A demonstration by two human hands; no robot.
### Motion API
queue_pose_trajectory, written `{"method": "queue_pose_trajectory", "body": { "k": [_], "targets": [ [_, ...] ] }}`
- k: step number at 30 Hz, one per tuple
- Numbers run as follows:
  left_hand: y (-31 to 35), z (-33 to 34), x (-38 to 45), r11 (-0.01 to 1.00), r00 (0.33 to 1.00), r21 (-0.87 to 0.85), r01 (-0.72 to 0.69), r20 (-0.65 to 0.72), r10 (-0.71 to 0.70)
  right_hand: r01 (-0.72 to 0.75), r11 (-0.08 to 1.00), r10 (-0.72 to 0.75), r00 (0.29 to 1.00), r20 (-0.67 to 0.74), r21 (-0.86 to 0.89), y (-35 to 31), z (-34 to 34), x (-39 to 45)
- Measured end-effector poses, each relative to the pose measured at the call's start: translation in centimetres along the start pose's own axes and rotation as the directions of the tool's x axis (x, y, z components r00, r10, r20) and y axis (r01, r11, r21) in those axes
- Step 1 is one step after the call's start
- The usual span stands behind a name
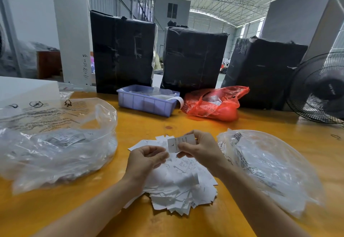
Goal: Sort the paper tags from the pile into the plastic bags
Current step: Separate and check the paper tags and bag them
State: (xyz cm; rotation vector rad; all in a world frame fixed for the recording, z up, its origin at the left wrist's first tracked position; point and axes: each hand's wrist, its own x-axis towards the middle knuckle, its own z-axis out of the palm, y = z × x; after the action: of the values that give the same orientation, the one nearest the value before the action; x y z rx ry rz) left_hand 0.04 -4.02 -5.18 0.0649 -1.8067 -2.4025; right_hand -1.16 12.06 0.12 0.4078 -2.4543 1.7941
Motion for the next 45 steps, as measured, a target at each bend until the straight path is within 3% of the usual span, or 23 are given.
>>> {"method": "queue_pose_trajectory", "body": {
  "k": [4,11,24,31,45],
  "targets": [
    [-0.01,-0.08,0.06,1.000,1.000,-0.017,0.008,-0.003,-0.008,0.077,0.990,-0.084,0.995,-0.056,-0.117,0.20,0.45,0.03],
    [0.00,-0.02,0.11,0.999,0.999,-0.046,0.028,0.018,-0.027,0.131,0.979,-0.144,0.987,-0.076,-0.155,0.30,0.32,0.07],
    [-0.10,-0.11,0.28,0.999,1.000,-0.049,0.015,-0.009,-0.015,0.073,0.975,-0.059,0.996,0.073,-0.208,0.39,0.69,-0.21],
    [-0.09,-0.15,0.18,0.999,1.000,-0.040,0.005,0.000,-0.005,0.098,0.978,-0.114,0.990,-0.078,-0.182,0.21,0.19,0.11],
    [-0.09,-0.12,0.19,0.997,1.000,-0.067,0.027,0.008,-0.026,0.135,0.971,-0.149,0.987,-0.056,-0.199,0.39,0.54,0.06]
  ]
}}
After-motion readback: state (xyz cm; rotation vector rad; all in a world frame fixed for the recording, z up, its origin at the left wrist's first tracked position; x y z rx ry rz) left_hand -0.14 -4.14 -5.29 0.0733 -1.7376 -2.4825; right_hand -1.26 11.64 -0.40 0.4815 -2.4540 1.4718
